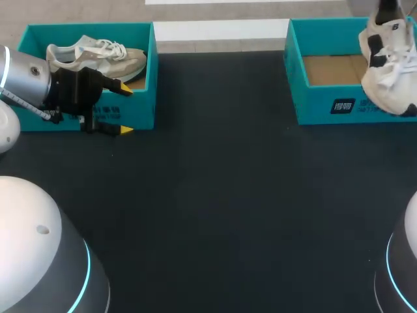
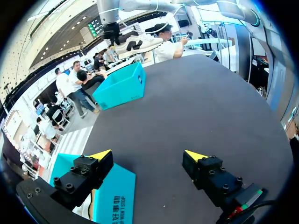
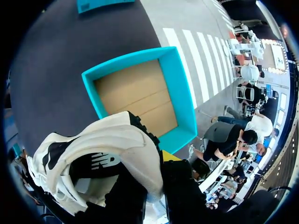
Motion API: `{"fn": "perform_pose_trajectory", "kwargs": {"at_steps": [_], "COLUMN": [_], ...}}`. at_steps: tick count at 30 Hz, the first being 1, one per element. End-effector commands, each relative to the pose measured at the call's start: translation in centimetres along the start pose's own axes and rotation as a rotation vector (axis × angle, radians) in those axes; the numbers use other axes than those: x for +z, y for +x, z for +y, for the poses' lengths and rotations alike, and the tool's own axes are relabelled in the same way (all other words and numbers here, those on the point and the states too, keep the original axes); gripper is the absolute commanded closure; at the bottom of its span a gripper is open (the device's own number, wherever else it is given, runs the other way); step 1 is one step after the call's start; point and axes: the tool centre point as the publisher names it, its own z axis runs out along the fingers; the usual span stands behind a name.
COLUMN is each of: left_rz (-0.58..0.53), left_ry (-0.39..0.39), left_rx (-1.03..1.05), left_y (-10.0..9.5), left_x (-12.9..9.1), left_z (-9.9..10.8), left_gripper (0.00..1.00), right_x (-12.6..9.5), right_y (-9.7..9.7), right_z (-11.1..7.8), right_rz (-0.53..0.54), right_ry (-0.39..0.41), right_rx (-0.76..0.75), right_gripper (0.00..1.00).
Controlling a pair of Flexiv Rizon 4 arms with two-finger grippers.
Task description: Take the shoe out of the shoebox, open the shoe tongue, remove and reinsert the insole, then place the shoe into the shoebox
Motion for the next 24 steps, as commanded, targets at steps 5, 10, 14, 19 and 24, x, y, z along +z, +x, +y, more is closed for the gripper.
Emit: {"fn": "perform_pose_trajectory", "kwargs": {"at_steps": [5,10,14,19,24], "left_rz": [-0.001,-0.001,-0.001,-0.001,-0.001], "left_ry": [-0.003,-0.003,-0.003,-0.003,-0.003], "left_rx": [0.0,0.0,0.0,0.0,0.0], "left_y": [0.1,0.1,0.1,0.1,0.1], "left_x": [0.0,0.0,0.0,0.0,0.0], "left_z": [-0.1,-0.1,-0.1,-0.1,-0.1], "left_gripper": [0.0,0.0,0.0,0.0,0.0], "right_x": [-0.1,3.1,5.4,8.2,8.3], "right_y": [0.0,-1.0,-2.6,-4.4,-5.4], "right_z": [-0.1,-3.9,-6.6,-9.5,-11.5], "right_rz": [0.0,0.058,0.087,0.128,0.149], "right_ry": [-0.002,0.08,0.093,0.209,0.335], "right_rx": [-0.001,0.107,0.191,0.448,0.845], "right_gripper": [1.0,1.0,1.0,1.0,1.0]}}
